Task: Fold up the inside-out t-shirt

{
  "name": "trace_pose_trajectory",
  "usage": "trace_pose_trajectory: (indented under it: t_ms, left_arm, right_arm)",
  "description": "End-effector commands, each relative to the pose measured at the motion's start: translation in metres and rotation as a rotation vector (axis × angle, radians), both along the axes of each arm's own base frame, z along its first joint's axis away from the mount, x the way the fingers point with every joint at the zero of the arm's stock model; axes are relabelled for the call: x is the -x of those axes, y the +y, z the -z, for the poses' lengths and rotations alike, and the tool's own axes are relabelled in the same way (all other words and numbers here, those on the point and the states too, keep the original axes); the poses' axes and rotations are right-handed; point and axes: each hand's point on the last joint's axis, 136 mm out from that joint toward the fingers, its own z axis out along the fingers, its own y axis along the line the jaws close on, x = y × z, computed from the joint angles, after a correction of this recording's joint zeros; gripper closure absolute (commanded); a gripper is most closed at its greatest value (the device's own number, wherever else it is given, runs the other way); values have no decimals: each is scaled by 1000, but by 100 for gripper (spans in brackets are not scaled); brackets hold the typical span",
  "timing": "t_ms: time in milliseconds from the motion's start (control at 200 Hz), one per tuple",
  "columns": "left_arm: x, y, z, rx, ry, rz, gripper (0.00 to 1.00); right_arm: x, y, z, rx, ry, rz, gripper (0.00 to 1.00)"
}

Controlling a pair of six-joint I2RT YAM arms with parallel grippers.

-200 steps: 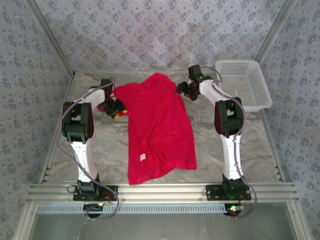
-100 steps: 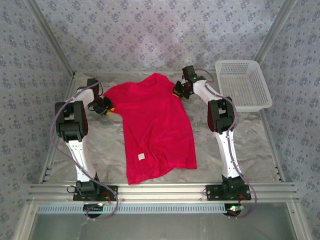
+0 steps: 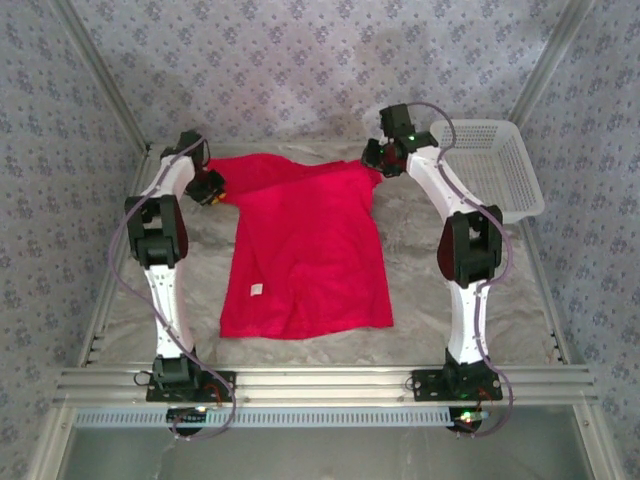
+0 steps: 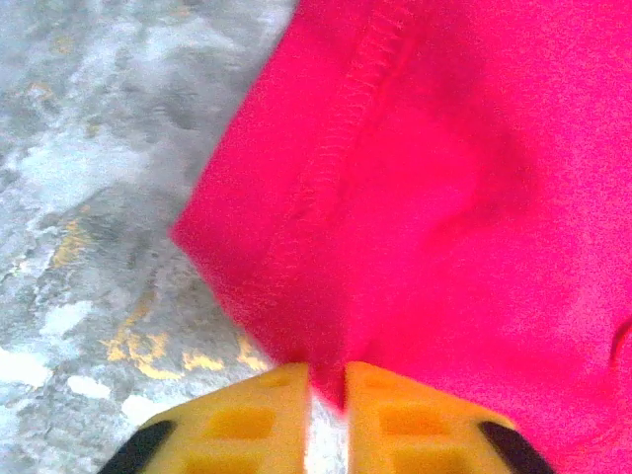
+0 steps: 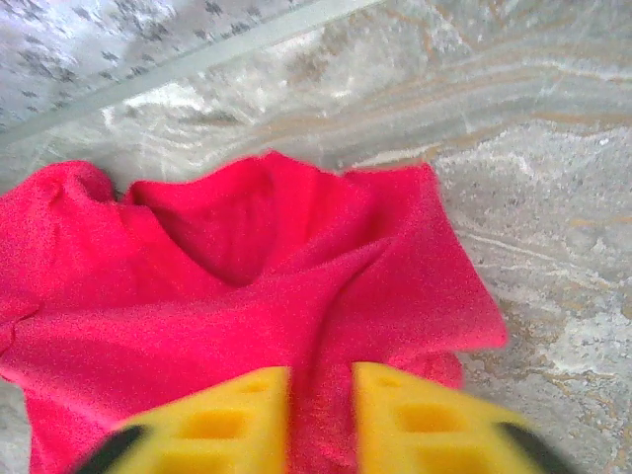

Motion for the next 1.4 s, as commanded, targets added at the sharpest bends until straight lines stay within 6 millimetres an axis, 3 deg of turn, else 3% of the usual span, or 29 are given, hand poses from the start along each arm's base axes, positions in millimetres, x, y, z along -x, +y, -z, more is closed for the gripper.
trace_pose_trajectory:
  t_ms: [0,70,170,230,310,420,460,480,540,655,885,949,1054,1154,1239,1324,1394]
  left_arm:
    - [24,9,-25,-119,40,27,64]
    - [46,15,-39,-189,46,36,52]
    - [87,13,-55,-233,38,59,53]
    - [116,-1,-58,-230,30,99,55]
    - [157,-31,-57,-229,23,196,57]
    - [218,-90,-49,-209,40,384,57]
    - [239,-109,-45,-204,51,448,56]
    - [249,-119,-43,-202,56,482,56]
    - [277,-141,-37,-199,66,569,54]
    - [313,-165,-27,-192,83,676,53]
    - [343,-197,-9,-60,90,691,44]
    - [343,-211,-2,2,76,685,42]
    - [345,-217,8,33,96,676,43]
    - [344,-213,11,5,101,671,54]
    - [342,-209,10,-23,106,676,72]
    - [338,-205,0,-65,109,670,94]
    - [334,-198,-15,-116,117,663,100]
  right_arm:
    - [20,-19,49,121,160,-25,40]
    - [37,-21,53,168,186,-55,35]
    - [82,-7,54,174,210,-128,35]
    - [113,4,57,172,211,-173,35]
    - [152,20,67,142,220,-222,36]
    - [192,29,84,96,258,-232,37]
    - [194,31,85,72,237,-219,37]
    - [203,27,97,75,262,-208,38]
    - [210,19,105,74,276,-177,39]
    - [220,12,114,76,297,-157,40]
    - [224,14,115,78,302,-160,40]
    - [224,16,116,75,304,-165,40]
    - [225,19,120,74,319,-175,40]
    - [227,19,123,80,330,-180,40]
    - [228,19,124,81,333,-179,40]
    - [234,18,127,87,348,-172,41]
    - [242,20,132,88,370,-169,44]
